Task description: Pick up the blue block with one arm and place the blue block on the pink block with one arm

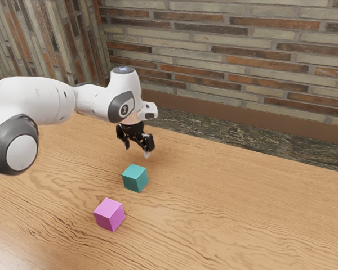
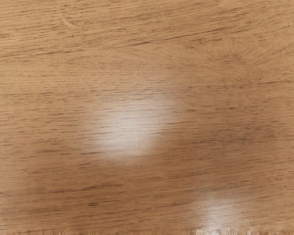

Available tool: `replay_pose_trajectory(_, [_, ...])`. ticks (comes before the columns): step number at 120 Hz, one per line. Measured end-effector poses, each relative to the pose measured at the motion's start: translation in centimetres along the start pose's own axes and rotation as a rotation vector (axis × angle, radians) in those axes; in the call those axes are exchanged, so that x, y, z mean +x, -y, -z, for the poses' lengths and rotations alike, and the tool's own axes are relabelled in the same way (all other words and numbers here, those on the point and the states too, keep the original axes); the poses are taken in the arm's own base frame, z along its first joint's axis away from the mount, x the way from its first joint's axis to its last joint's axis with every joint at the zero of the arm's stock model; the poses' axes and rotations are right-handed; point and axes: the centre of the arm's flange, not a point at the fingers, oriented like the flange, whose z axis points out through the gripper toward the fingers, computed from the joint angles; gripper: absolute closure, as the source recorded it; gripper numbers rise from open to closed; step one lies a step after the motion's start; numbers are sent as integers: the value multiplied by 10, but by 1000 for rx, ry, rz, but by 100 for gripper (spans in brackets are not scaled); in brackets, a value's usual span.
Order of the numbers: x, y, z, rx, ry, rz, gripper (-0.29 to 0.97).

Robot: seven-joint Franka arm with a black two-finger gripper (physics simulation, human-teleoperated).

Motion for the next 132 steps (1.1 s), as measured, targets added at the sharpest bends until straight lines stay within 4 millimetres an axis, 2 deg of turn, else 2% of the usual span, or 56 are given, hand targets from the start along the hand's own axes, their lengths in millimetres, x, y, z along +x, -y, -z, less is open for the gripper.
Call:
replay_pose_trajectory(17, [-23,-10,1,-13,-50,-49,0])
replay_pose_trajectory(38, [-38,-22,2,-19,-108,-117,0])
replay_pose_trajectory(56, [-41,-23,6,-20,-153,-149,0])
replay_pose_trajectory(68, [-59,-24,7,-34,-152,-156,0])
replay_pose_trajectory(80, [-66,-24,7,-62,-160,-138,0])
replay_pose_trajectory(104, [-80,-25,-12,-93,-137,-126,0])
replay_pose_trajectory(123, [-81,-23,-11,-97,-147,-125,0])
replay_pose_trajectory(132, [-90,-23,-11,-100,-137,-123,0])
